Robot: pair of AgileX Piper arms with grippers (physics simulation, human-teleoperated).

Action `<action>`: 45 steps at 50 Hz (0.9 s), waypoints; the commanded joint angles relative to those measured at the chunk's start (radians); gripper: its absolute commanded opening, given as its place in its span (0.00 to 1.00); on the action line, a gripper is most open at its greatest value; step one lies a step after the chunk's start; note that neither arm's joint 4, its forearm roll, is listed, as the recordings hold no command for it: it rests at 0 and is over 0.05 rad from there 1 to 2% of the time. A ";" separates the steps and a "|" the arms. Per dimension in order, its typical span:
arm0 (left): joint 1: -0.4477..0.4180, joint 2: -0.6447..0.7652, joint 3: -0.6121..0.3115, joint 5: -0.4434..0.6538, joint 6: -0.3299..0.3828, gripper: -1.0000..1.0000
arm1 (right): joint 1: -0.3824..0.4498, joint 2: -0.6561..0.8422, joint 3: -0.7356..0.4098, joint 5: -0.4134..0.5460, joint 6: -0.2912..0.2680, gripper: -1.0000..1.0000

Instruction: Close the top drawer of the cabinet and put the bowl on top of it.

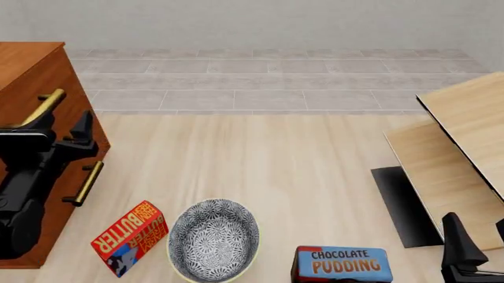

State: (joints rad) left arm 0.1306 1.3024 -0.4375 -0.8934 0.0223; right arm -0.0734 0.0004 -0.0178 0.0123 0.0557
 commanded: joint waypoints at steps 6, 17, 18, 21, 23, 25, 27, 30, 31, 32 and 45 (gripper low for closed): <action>0.052 -0.038 0.020 0.033 0.019 1.00 | 0.002 0.000 0.005 -0.004 0.000 1.00; -0.068 -0.205 0.024 0.172 0.016 1.00 | 0.007 0.000 0.007 -0.003 -0.002 1.00; -0.068 -0.205 0.024 0.173 0.016 1.00 | 0.007 0.000 0.007 -0.003 -0.002 1.00; -0.107 -0.295 0.012 0.258 0.016 1.00 | 0.009 0.000 0.007 0.000 0.000 1.00; -0.119 -0.321 0.005 0.288 0.018 1.00 | 0.010 0.000 0.007 0.001 0.000 1.00; -0.148 -0.362 -0.002 0.326 0.024 1.00 | 0.012 0.000 0.008 0.000 0.000 1.00; -0.168 -0.388 -0.009 0.361 0.029 1.00 | 0.013 0.000 0.005 0.004 0.000 1.00; -0.189 -0.410 -0.009 0.388 0.026 1.00 | 0.013 0.000 0.004 0.005 0.001 1.00; -0.209 -0.427 -0.002 0.401 0.041 1.00 | 0.012 0.000 0.006 0.003 0.002 1.00; -0.209 -0.427 -0.002 0.401 0.041 1.00 | 0.012 0.000 0.006 0.002 0.002 1.00; -0.375 -0.533 -0.002 0.572 0.043 1.00 | 0.005 0.000 0.004 0.000 0.012 1.00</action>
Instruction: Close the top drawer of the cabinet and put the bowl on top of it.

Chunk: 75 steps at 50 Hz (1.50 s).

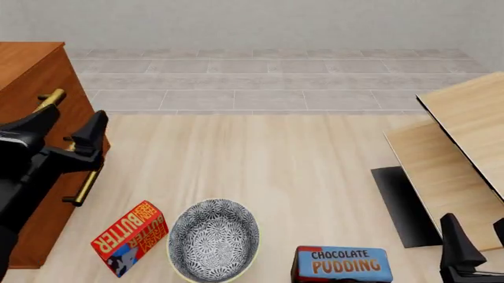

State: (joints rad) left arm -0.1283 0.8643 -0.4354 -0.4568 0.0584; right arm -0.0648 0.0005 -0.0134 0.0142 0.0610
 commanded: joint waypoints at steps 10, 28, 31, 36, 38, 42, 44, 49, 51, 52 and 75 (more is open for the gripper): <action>-0.170 -0.096 -0.061 0.269 -0.007 1.00 | -0.009 0.000 -0.001 -0.006 0.012 1.00; -0.229 -0.128 -0.234 0.615 -0.137 1.00 | -0.012 0.000 -0.003 -0.009 0.013 1.00; -0.250 -0.128 -0.253 0.660 -0.162 1.00 | -0.012 0.000 -0.003 -0.008 0.012 1.00; -0.261 -0.153 -0.286 0.733 -0.180 1.00 | -0.008 0.000 -0.003 -0.008 0.008 1.00; -0.263 -0.138 -0.291 0.757 -0.215 1.00 | -0.007 0.000 -0.001 -0.009 0.008 1.00; -0.251 -0.147 -0.282 0.788 -0.257 1.00 | -0.008 0.000 -0.002 -0.008 0.010 1.00; -0.245 -0.156 -0.279 0.794 -0.249 1.00 | -0.008 0.000 -0.002 -0.008 0.010 1.00; -0.243 -0.142 -0.252 0.832 -0.283 1.00 | -0.004 0.000 -0.004 -0.007 0.009 1.00; -0.254 -0.141 -0.240 0.831 -0.296 1.00 | -0.003 0.000 -0.006 -0.006 0.010 1.00; -0.276 -0.120 -0.216 0.829 -0.322 1.00 | -0.003 0.000 -0.006 -0.005 0.010 1.00; -0.334 -0.144 -0.095 0.872 -0.422 1.00 | 0.009 0.000 -0.003 -0.005 0.009 1.00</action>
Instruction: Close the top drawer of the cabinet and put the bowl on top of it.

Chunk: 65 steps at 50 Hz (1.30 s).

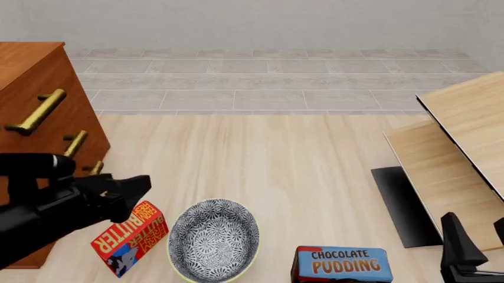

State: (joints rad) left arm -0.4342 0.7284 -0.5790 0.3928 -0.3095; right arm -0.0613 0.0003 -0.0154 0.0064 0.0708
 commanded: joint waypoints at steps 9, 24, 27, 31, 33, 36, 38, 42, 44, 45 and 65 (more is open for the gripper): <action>-0.022 0.002 0.083 0.008 -0.096 1.00 | 0.005 0.000 0.001 0.000 0.002 1.00; -0.051 0.054 0.132 -0.055 -0.177 1.00 | 0.005 0.000 0.003 0.000 0.005 1.00; -0.068 0.076 0.154 -0.077 -0.201 1.00 | 0.005 0.000 0.003 -0.001 0.006 1.00; -0.079 0.095 0.171 -0.100 -0.227 1.00 | 0.004 0.000 0.002 0.001 0.007 1.00; -0.074 0.103 0.178 -0.109 -0.231 1.00 | 0.005 0.000 0.005 -0.002 0.007 1.00; -0.082 0.125 0.196 -0.134 -0.260 1.00 | 0.005 0.000 0.003 -0.001 0.007 1.00; -0.080 0.127 0.198 -0.138 -0.261 1.00 | 0.005 0.000 0.004 -0.001 0.008 1.00; -0.089 0.151 0.225 -0.166 -0.307 1.00 | 0.004 0.000 0.004 -0.002 0.009 1.00; -0.087 0.151 0.226 -0.168 -0.304 1.00 | 0.004 0.000 0.005 -0.002 0.010 1.00; -0.090 0.157 0.239 -0.177 -0.319 1.00 | 0.003 0.000 0.003 -0.001 0.011 1.00; -0.104 0.239 0.262 -0.267 -0.380 1.00 | -0.001 0.000 0.000 0.002 0.021 1.00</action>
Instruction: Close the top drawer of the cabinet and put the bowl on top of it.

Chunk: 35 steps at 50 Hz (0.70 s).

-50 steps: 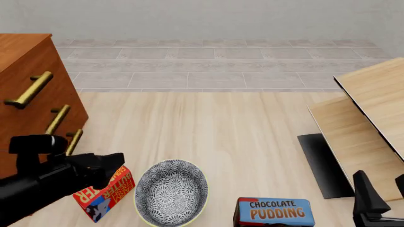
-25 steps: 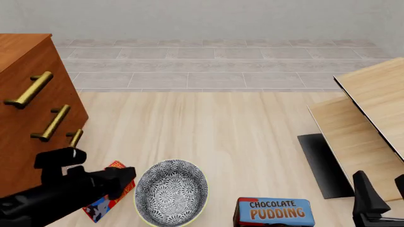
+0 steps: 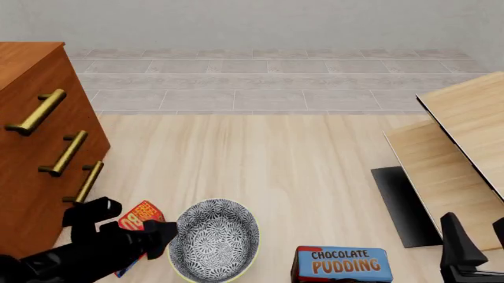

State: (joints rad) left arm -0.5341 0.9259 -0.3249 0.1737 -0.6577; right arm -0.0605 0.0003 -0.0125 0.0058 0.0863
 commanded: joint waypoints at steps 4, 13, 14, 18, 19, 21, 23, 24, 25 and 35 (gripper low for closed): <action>-0.004 0.052 0.006 -0.061 -0.030 1.00 | -0.003 0.000 -0.003 0.002 0.007 1.00; -0.003 0.100 0.019 -0.108 -0.039 1.00 | -0.006 0.000 0.003 -0.004 0.009 1.00; -0.003 0.103 0.020 -0.111 -0.039 1.00 | -0.006 0.000 0.002 -0.004 0.009 1.00; -0.005 0.107 0.020 -0.114 -0.043 1.00 | -0.007 0.000 0.003 -0.005 0.010 1.00; -0.006 0.109 0.020 -0.116 -0.044 1.00 | -0.007 0.000 0.002 -0.003 0.010 1.00; -0.005 0.114 0.021 -0.122 -0.044 1.00 | -0.006 0.000 0.004 -0.006 0.010 1.00; -0.015 0.133 0.029 -0.141 -0.054 1.00 | -0.007 0.000 0.001 -0.003 0.010 1.00; -0.014 0.134 0.029 -0.141 -0.053 1.00 | -0.008 0.000 0.000 -0.002 0.010 1.00; -0.015 0.136 0.030 -0.144 -0.051 1.00 | -0.009 0.000 0.000 -0.002 0.011 1.00; -0.039 0.172 0.028 -0.173 -0.075 1.00 | -0.008 0.000 -0.003 0.001 0.012 1.00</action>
State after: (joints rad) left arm -0.5551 1.0611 -0.3007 0.0339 -0.7143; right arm -0.0678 0.0003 -0.0126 0.0040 0.0969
